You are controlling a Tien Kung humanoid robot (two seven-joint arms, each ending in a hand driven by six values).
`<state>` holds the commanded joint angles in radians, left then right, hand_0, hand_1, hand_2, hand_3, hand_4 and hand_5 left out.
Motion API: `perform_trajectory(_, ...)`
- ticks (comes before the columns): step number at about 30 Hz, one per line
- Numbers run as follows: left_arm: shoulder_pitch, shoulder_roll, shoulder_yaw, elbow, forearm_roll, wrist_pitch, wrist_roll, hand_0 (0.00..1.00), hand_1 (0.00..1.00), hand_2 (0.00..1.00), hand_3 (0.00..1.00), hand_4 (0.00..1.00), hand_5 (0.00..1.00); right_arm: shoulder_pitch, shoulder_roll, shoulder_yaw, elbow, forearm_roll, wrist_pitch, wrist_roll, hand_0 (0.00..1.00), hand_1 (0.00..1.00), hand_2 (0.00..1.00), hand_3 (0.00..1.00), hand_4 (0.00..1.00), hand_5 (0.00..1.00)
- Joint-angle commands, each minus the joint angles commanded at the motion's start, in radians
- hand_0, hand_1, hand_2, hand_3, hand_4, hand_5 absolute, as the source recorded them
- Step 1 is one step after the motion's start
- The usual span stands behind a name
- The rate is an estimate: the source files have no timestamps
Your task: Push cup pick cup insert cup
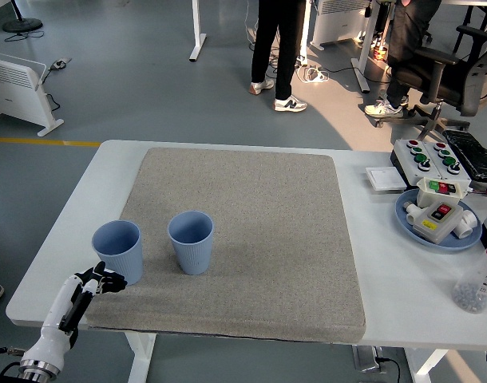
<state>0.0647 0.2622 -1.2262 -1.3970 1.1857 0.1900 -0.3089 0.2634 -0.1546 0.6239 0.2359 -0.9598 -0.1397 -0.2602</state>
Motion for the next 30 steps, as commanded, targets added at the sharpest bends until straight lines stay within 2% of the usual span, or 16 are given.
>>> perform_trajectory(1,-0.004,0.001,0.002,0.003,0.0,-0.001,0.001,0.6,0.544,0.506,0.456,0.582,0.998,0.0,0.0,0.0,0.0,0.0,0.0,0.0,0.523,0.544,0.619,0.563,0.112,0.44)
perform_trajectory(8,-0.048,0.016,0.04,0.037,-0.01,-0.01,0.004,0.602,0.547,0.508,0.458,0.593,0.998,0.004,0.001,-0.006,0.0,0.012,-0.002,0.001,0.523,0.544,0.619,0.563,0.112,0.44)
perform_trajectory(14,-0.097,0.003,0.058,0.078,-0.019,-0.01,0.001,0.601,0.547,0.509,0.458,0.596,0.998,0.005,0.002,-0.006,0.0,0.011,-0.002,0.001,0.523,0.544,0.619,0.564,0.113,0.441)
perform_trajectory(20,-0.116,-0.004,0.052,0.112,-0.052,-0.013,-0.002,0.601,0.548,0.509,0.46,0.598,0.998,0.004,0.003,-0.009,0.0,0.016,-0.004,0.002,0.523,0.544,0.619,0.563,0.112,0.442)
perform_trajectory(30,-0.172,0.005,0.064,0.174,-0.058,-0.012,-0.013,0.601,0.551,0.51,0.462,0.603,0.998,0.004,0.007,-0.009,0.0,0.017,-0.004,0.002,0.523,0.544,0.619,0.563,0.112,0.444)
